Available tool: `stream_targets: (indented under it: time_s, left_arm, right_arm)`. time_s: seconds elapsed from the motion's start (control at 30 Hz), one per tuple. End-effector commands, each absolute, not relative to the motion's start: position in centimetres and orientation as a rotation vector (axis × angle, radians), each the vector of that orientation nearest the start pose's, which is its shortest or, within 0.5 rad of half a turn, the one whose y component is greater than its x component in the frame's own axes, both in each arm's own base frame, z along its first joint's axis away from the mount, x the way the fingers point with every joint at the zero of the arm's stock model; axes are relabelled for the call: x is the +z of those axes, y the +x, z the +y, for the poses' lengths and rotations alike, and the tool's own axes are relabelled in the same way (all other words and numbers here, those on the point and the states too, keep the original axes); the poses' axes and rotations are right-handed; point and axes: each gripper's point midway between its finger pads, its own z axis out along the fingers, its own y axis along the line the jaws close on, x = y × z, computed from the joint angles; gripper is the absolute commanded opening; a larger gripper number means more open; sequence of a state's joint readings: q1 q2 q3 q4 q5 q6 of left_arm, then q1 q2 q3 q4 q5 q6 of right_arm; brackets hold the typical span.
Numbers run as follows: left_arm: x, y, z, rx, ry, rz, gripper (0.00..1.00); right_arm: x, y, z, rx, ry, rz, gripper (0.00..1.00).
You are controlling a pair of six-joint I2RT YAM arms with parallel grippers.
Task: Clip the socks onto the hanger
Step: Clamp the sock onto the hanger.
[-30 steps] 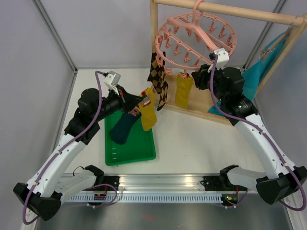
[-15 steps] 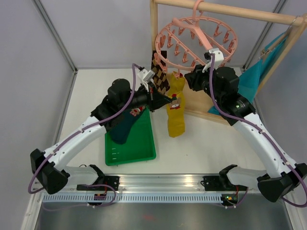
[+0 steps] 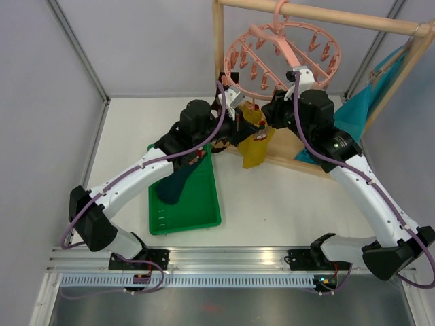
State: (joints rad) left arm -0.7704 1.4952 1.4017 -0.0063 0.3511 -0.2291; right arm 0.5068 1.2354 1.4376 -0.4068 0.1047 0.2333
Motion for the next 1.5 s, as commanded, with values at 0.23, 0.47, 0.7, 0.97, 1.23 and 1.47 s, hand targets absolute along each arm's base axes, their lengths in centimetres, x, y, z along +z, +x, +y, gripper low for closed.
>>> stream_targets:
  time_s: [0.23,0.47,0.7,0.97,1.23,1.47]
  left_arm:
    - [35.5,31.8,-38.7,-0.804,0.727,1.564,0.02]
    - [34.6,32.0,-38.6,-0.752,0.705,1.58,0.02]
    - [35.2,32.2,-38.9,-0.735,0.685,1.554,0.02]
    - [34.9,32.1,-39.2,-0.716,0.696,1.557,0.02]
    - [34.8,32.1,-39.5,-0.707,0.694,1.546,0.02]
    - [34.4,32.1,-40.0,-0.697,0.686,1.539,0.02]
  right_arm:
    - [38.7,36.1,17.8,0.39,-0.089,1.816,0.0]
    - [38.8,36.0,17.3,0.37,-0.077,1.819,0.0]
    - [39.1,36.0,16.5,0.332,-0.045,1.821,0.0]
    - [39.0,36.2,16.5,0.324,-0.033,1.826,0.0]
    - [38.6,36.5,16.4,0.314,-0.004,1.846,0.0]
    - [38.3,36.6,16.5,0.311,0.005,1.854,0.0]
